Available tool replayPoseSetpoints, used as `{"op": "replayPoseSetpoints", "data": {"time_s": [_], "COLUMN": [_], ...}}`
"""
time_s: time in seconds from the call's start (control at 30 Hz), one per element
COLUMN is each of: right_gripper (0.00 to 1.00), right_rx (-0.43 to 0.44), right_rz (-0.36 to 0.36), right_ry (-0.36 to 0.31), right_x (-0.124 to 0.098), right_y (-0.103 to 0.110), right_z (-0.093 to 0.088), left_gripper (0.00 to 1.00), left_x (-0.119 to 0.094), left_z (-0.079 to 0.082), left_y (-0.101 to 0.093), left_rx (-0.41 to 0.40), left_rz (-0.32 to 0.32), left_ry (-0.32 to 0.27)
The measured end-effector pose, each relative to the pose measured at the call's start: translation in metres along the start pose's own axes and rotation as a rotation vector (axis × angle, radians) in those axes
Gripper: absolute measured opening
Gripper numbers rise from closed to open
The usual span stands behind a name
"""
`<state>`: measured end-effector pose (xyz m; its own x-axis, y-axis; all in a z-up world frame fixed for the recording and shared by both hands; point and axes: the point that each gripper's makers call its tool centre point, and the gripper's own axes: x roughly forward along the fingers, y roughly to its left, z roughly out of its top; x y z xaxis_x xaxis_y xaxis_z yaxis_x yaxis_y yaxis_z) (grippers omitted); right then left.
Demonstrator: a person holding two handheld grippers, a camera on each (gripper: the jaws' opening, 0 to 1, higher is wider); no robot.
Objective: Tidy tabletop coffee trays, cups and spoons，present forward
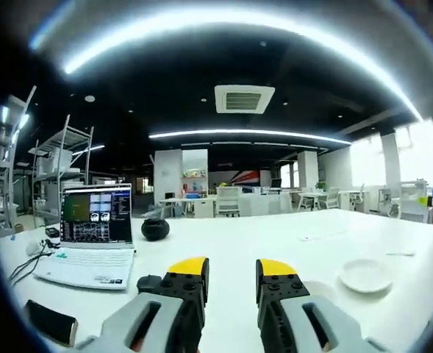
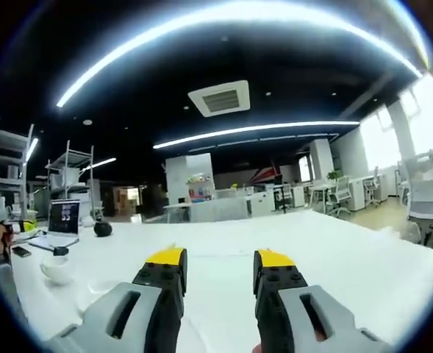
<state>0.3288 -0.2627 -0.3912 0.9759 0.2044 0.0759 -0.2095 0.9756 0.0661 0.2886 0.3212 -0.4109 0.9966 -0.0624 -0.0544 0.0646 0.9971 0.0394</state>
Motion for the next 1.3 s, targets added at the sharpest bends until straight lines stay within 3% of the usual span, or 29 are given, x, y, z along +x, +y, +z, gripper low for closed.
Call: {"op": "replayPoseSetpoints", "data": {"time_s": [0.07, 0.2, 0.4, 0.77, 1.13, 1.3], "right_gripper": [0.36, 0.36, 0.38, 0.39, 0.36, 0.35], "right_rx": [-0.026, -0.046, 0.020, -0.088, -0.164, -0.197], "right_rz": [0.028, 0.101, 0.215, 0.396, 0.571, 0.663], "right_ry": [0.017, 0.043, 0.085, 0.165, 0.284, 0.376], "right_x": [0.007, 0.022, 0.048, 0.083, 0.105, 0.110], "right_y": [0.009, 0.032, 0.072, 0.148, 0.228, 0.264], "right_z": [0.001, 0.005, 0.011, 0.017, 0.005, -0.009], "left_gripper": [0.27, 0.27, 0.27, 0.27, 0.27, 0.28], "left_x": [0.001, 0.005, 0.007, 0.008, 0.012, 0.016], "left_z": [-0.006, -0.016, -0.016, -0.015, -0.016, -0.021], "left_y": [0.002, -0.003, -0.011, -0.011, -0.017, -0.024], "left_rx": [0.011, -0.017, -0.065, -0.058, -0.060, -0.039], "left_rz": [0.001, -0.061, -0.136, -0.190, -0.240, -0.266], "left_ry": [0.052, 0.130, 0.166, 0.263, 0.358, 0.416]}}
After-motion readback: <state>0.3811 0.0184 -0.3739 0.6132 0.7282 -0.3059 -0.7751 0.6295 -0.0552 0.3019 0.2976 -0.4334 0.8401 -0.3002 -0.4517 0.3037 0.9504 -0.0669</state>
